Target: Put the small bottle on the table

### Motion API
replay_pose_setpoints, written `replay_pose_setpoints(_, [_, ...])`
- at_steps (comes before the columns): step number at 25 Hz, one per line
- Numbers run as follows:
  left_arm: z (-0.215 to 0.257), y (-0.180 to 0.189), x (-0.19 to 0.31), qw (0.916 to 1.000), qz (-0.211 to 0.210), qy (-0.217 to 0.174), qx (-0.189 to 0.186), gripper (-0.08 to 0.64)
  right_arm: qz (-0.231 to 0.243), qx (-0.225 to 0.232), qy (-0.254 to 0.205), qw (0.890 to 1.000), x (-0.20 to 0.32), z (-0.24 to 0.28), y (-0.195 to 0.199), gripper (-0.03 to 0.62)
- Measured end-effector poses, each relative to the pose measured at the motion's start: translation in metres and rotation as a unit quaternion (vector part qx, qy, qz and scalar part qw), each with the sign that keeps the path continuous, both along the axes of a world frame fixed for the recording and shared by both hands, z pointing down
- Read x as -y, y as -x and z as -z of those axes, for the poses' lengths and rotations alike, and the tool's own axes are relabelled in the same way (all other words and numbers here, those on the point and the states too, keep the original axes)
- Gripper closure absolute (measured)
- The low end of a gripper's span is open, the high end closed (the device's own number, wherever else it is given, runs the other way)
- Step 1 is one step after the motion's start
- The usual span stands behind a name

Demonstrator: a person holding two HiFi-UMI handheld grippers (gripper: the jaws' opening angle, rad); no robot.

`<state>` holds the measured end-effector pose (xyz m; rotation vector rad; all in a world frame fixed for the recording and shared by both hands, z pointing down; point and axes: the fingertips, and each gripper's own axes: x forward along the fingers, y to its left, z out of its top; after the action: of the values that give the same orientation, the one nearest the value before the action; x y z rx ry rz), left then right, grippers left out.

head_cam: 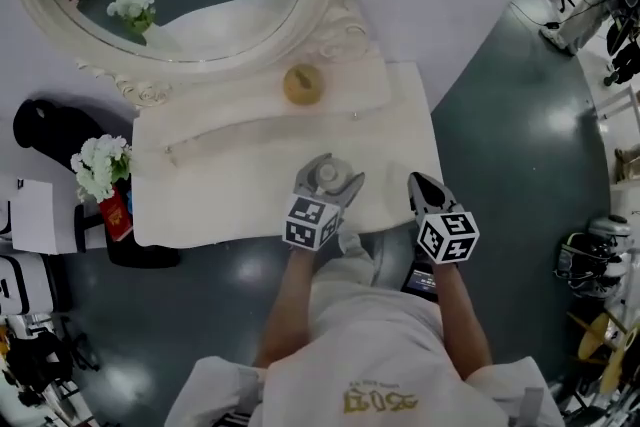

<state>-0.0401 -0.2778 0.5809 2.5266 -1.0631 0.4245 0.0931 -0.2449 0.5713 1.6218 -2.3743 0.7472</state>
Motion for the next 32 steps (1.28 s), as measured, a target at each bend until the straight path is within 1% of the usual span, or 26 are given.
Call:
replay_pose_setpoints(6, [-0.029,-0.016,0.030,0.9996,-0.022,0.014,0.013,0.215,-0.007,-0.006,0.028,1.000,0.021,-0.022,-0.004,0.580])
replay_pose_setpoints(11, [-0.066,-0.031,0.045,0.9978,-0.044,0.024,0.043,0.215,-0.014,-0.011,0.048,0.999,0.029,-0.035,-0.009,0.580])
replay_pose_setpoints(14, [-0.078,-0.042,0.054,0.9967,-0.057,0.033,0.048,0.214,-0.022,-0.013,0.057,0.998,0.033,-0.040,-0.015,0.580])
replay_pose_setpoints(17, [-0.093,-0.045,0.058,0.9954,-0.061,0.037,0.063,0.213,-0.023,-0.018,0.068,0.997,0.032,-0.045,-0.016,0.580])
replay_pose_setpoints(24, [-0.101,-0.052,0.061,0.9931,-0.076,0.011,0.089,0.213,-0.026,-0.023,0.077,0.996,0.035,-0.051,-0.018,0.580])
replay_pose_setpoints(29, [-0.106,-0.054,0.054,0.9863,-0.091,-0.008,0.137,0.210,-0.024,-0.021,0.078,0.996,0.033,-0.052,-0.020,0.580])
replay_pose_setpoints(32, [-0.107,-0.054,0.053,0.9878,-0.085,0.001,0.131,0.204,-0.022,-0.020,0.077,0.997,0.031,-0.052,-0.020,0.580])
